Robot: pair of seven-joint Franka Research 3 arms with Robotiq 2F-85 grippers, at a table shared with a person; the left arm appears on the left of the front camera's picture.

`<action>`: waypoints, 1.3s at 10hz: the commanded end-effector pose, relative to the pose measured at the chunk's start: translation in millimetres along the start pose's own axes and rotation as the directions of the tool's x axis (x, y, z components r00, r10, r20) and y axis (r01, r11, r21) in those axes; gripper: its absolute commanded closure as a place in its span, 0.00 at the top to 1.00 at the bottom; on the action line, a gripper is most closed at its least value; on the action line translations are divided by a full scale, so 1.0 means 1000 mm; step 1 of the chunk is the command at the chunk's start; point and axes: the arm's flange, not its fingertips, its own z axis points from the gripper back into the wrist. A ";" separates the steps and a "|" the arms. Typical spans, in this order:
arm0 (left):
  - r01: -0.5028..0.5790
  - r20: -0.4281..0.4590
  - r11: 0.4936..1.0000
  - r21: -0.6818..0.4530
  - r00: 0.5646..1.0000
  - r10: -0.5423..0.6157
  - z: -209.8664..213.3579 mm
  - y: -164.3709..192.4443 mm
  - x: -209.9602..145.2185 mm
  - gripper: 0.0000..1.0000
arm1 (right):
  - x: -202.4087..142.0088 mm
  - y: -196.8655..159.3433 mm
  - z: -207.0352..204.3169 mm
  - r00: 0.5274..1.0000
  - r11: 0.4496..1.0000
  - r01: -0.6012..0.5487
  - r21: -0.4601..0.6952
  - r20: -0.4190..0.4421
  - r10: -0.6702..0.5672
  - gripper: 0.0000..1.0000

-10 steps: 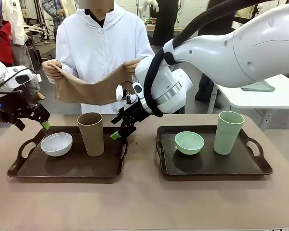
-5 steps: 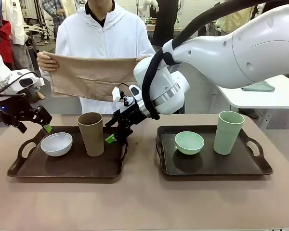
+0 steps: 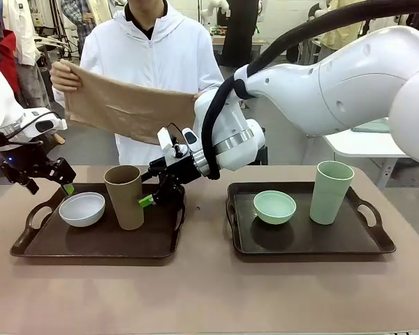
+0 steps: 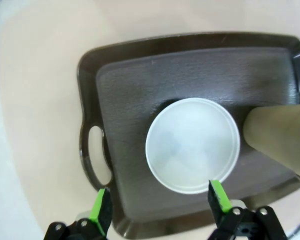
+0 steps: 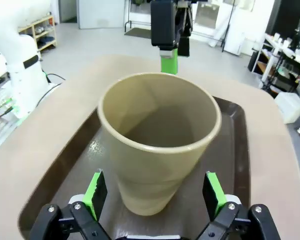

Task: Set up a tray with a mat and arrange the tableware.
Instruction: Pick up the Picnic Bowl and Reusable plastic cup from the Handle tray in front of the human's position and hold them in the air.

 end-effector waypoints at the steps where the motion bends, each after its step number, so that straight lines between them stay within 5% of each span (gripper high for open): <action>1: 0.053 0.005 0.998 0.017 0.999 -0.053 -0.018 0.001 0.003 1.00 | -0.007 -0.004 -0.010 1.000 0.999 0.002 -0.047 0.014 -0.001 1.00; 12: 0.000 -0.033 0.999 -0.034 0.999 -0.001 -0.078 -0.001 0.014 1.00 | -0.015 -0.007 -0.055 0.998 0.998 0.060 -0.005 -0.003 -0.060 1.00; 13: -0.008 -0.022 0.999 -0.040 1.000 0.007 -0.080 0.000 0.016 0.45 | -0.016 -0.007 -0.054 0.999 0.999 0.048 0.002 0.004 -0.048 0.41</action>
